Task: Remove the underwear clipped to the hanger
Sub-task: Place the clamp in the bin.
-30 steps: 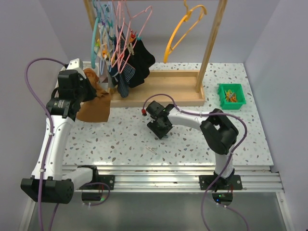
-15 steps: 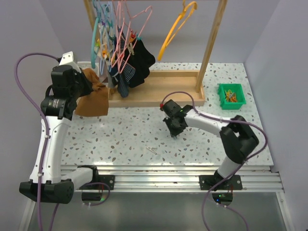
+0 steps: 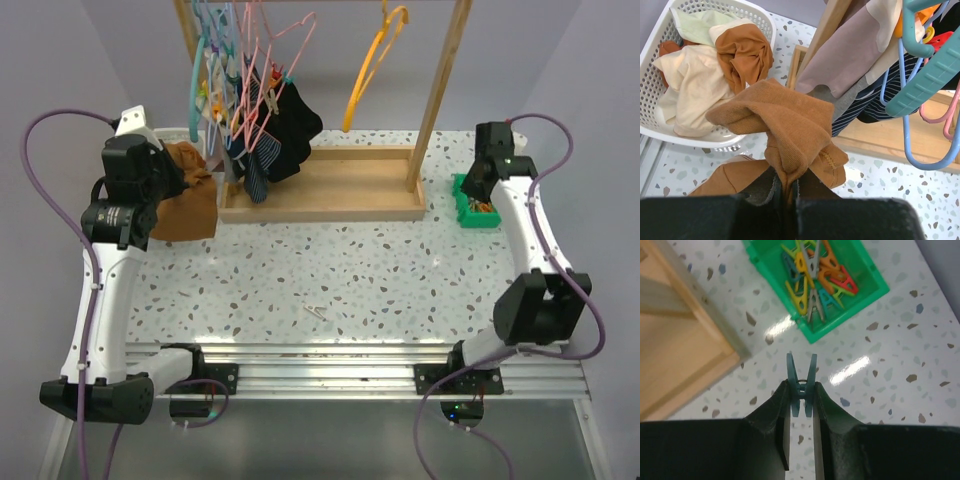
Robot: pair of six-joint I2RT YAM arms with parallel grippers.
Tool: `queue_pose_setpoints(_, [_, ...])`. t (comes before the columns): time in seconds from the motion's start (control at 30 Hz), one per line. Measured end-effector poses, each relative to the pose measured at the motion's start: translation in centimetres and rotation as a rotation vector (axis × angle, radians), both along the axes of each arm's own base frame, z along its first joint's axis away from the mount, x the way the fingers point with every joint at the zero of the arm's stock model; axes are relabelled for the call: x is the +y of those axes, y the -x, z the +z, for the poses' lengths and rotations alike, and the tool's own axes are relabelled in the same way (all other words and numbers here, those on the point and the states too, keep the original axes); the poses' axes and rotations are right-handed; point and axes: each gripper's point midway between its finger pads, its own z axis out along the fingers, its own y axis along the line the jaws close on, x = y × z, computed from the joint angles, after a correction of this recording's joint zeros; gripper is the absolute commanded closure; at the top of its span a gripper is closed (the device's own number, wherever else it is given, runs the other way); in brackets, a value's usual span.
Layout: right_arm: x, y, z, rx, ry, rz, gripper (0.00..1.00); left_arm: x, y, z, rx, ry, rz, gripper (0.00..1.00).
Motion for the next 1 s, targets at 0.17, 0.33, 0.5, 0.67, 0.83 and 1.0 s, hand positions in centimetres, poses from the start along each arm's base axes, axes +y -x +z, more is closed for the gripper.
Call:
queue_pose_setpoints(0.17, [-5.8,-4.6,-1.7,0.035,-0.008,-0.158,1.00,0.0,0.2,0.0,-0.004,0.004,0.000,1.00])
queue_pose_setpoints(0.33, [-7.6,-8.1,-3.5,0.056,-0.009,-0.186,0.63,0.1,0.5,0.0,-0.011,0.020,0.008,1.00])
queue_pose_setpoints(0.5, [-7.0,-9.3,-4.0,0.051,-0.033,-0.140,0.20,0.0,0.5,0.1,-0.016,0.027,0.005,1.00])
queue_pose_setpoints(0.67, [-5.8,-7.8,-4.5,0.041,-0.071,-0.093,0.21,-0.2,0.4,0.0,-0.017,0.034,-0.002,1.00])
queue_pose_setpoints(0.83, [0.1,-3.4,-3.7,0.057,-0.178,0.118,0.22,-0.3,0.5,-0.4,-0.010,0.038,-0.006,1.00])
queue_pose_setpoints(1.0, [17.2,5.3,-5.0,0.137,-0.235,0.671,0.21,-0.6,0.8,0.0,-0.026,0.055,-0.014,1.00])
